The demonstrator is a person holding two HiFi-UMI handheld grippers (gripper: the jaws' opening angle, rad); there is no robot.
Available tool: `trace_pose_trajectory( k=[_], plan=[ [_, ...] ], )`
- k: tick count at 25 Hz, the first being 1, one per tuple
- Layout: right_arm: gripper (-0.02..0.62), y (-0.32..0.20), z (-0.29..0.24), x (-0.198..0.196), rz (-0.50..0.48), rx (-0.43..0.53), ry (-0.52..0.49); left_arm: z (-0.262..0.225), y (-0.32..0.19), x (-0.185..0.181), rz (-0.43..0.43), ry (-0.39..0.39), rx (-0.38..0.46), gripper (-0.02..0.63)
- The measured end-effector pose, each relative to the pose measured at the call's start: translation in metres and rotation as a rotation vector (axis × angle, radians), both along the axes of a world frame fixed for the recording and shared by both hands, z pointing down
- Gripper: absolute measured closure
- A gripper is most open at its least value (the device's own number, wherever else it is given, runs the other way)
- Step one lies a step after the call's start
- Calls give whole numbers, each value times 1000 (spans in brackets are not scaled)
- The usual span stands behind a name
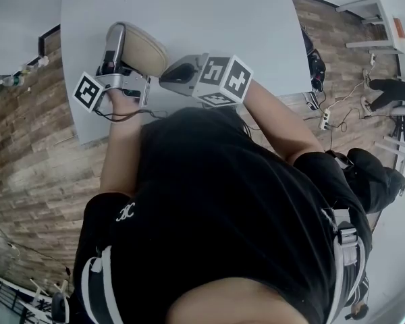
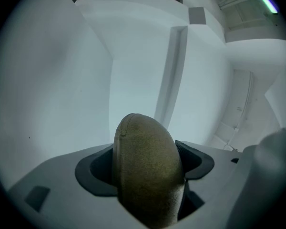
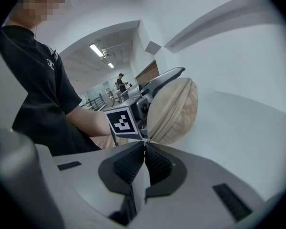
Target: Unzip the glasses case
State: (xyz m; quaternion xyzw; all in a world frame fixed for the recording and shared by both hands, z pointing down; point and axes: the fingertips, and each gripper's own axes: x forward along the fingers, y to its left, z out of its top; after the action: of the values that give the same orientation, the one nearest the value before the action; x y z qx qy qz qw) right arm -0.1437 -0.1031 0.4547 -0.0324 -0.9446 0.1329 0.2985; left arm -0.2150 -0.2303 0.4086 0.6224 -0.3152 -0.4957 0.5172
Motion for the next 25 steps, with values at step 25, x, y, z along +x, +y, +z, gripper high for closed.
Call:
trace_pose_trajectory(
  k=[25],
  plan=[
    [577, -5, -1, 23, 152, 18, -35, -8, 5, 20, 60, -57, 68, 235]
  ],
)
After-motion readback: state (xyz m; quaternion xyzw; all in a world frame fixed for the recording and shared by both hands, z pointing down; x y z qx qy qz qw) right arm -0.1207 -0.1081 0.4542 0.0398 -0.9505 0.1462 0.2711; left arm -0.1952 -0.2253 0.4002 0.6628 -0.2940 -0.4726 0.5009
